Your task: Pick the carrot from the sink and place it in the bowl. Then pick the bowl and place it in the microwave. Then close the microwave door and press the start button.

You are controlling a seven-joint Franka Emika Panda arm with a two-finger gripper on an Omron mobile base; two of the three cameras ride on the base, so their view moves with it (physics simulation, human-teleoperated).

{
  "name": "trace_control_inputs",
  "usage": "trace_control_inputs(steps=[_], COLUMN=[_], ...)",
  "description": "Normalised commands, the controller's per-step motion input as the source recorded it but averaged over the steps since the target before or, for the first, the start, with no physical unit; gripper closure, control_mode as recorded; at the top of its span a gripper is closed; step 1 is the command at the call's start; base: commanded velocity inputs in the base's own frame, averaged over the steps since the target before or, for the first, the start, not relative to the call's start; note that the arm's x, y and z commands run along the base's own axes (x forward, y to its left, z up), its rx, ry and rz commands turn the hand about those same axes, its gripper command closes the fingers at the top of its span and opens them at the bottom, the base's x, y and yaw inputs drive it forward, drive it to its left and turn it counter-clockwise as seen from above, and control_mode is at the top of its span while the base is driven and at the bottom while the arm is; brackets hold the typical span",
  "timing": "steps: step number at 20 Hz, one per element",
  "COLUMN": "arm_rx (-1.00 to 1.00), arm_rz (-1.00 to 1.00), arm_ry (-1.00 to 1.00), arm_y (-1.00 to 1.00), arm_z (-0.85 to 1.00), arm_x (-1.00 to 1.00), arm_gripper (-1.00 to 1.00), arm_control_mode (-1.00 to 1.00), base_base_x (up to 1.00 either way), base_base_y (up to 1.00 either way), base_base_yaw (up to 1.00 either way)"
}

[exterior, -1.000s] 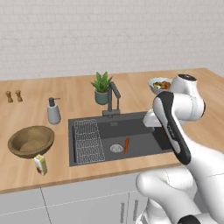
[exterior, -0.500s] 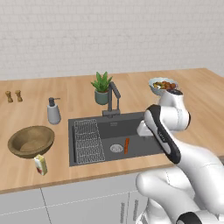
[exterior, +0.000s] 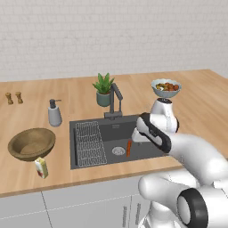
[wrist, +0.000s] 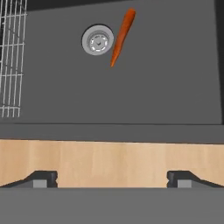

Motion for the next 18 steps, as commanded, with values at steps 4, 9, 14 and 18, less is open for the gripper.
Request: trace_control_inputs(steps=[4, 9, 14, 18], arm_rx=[0.0, 0.0, 0.0, 0.0], arm_rz=[0.0, 0.0, 0.02, 0.0], arm_ry=[0.01, 0.03, 0.01, 0.0], arm_y=[0.03, 0.0, 0.0, 0.0], arm_z=[-0.13, -0.12, -0.11, -0.16], arm_x=[0.42, 0.41, 0.37, 0.24], arm_gripper=[-1.0, -1.0, -1.0, -1.0], arm_control_mode=[-1.0, -1.0, -1.0, -1.0], base_base_x=[0.0, 0.0, 0.0, 0.0], base_base_y=[0.0, 0.0, 0.0, 0.0], base_base_yaw=[0.0, 0.0, 0.0, 0.0])
